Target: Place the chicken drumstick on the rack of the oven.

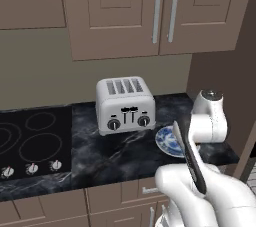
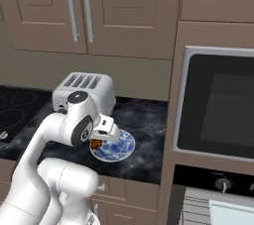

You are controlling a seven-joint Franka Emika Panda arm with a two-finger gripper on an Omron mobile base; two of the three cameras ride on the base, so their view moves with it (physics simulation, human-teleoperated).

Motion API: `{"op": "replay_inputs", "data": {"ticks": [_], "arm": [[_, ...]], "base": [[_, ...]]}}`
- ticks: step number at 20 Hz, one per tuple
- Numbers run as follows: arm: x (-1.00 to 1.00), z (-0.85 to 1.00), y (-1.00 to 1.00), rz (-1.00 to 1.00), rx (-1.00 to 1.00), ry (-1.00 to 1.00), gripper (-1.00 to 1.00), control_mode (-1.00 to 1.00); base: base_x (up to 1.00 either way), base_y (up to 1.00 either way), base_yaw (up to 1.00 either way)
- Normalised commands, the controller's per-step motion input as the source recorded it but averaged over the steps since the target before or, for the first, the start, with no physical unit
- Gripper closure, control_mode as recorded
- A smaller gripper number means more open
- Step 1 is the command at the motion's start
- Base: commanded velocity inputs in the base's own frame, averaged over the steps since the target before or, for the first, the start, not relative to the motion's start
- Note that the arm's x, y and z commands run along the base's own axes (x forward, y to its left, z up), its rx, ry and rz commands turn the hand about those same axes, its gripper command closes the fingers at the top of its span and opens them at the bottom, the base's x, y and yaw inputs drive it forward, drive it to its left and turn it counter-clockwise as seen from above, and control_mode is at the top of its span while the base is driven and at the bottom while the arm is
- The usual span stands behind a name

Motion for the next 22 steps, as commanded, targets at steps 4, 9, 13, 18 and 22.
{"op": "replay_inputs", "data": {"ticks": [4,9,13,18,22], "arm": [[-0.47,0.33,-0.04,0.0,0.0,-0.04,1.0,-1.0],[-0.46,0.08,-0.42,0.0,0.0,-0.01,1.0,-1.0],[-0.69,0.0,-0.52,0.0,0.0,-0.08,1.0,-1.0],[-0.92,0.0,-0.44,0.0,0.0,-0.12,1.0,-1.0],[-0.86,-0.03,-0.63,-0.01,0.0,-0.12,1.0,-1.0]], "base": [[0.0,0.0,0.0],[0.0,0.0,0.0],[0.0,0.0,0.0],[0.0,0.0,0.0],[0.0,0.0,0.0]]}}
